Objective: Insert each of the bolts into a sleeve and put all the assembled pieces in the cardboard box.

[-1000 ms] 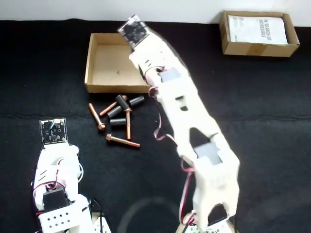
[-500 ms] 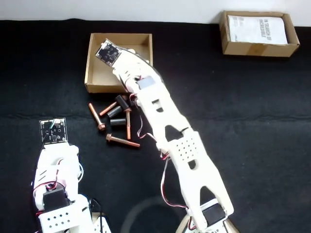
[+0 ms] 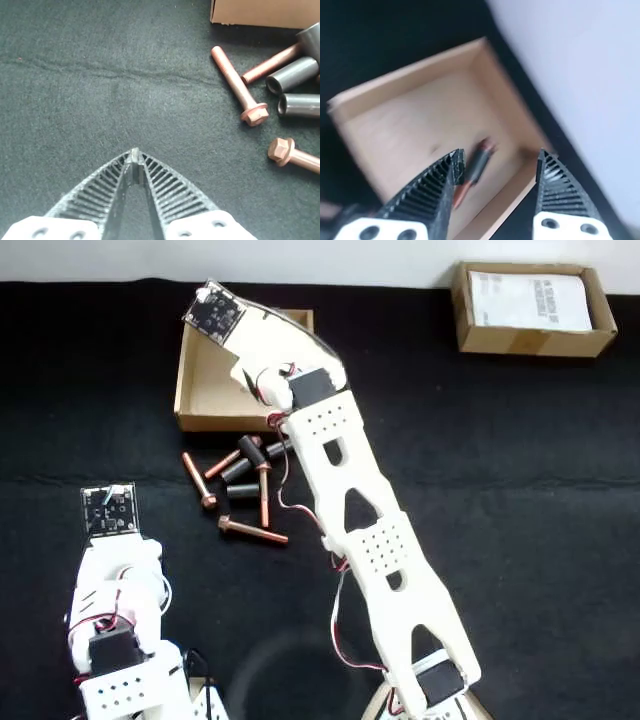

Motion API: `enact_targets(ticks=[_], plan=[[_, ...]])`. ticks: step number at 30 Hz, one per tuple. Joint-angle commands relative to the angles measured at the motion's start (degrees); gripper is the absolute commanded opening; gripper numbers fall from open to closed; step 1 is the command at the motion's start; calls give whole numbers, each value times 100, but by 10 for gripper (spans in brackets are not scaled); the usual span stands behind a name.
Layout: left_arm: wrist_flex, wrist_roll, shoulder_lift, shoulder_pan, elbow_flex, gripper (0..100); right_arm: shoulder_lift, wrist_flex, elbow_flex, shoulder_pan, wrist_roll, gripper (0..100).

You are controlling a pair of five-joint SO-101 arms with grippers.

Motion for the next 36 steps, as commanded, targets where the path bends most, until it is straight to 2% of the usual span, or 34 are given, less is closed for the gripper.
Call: enact_targets(ticks=[1, 4, 7, 13, 19, 28, 36], plan=[[18, -26, -127, -48, 92, 13, -497, 1446, -804, -286, 26, 209], [18, -26, -127, -48, 92, 13, -901, 2448, -796, -479, -123, 209], [26, -26, -127, -57, 92, 13, -1288, 2870, -796, -514, -958, 209], [26, -26, -127, -215, 92, 13, -1499, 3002, -708, -435, -1943, 209], [26, -26, -127, -268, 92, 13, -1701, 3002, 549, -444, -2470, 209], [26, -26, -127, -268, 92, 13, -2747, 2976, 2554, -505, -2470, 159], [26, -26, -127, -268, 92, 13, -2765, 2976, 3635, -576, -2435, 159]])
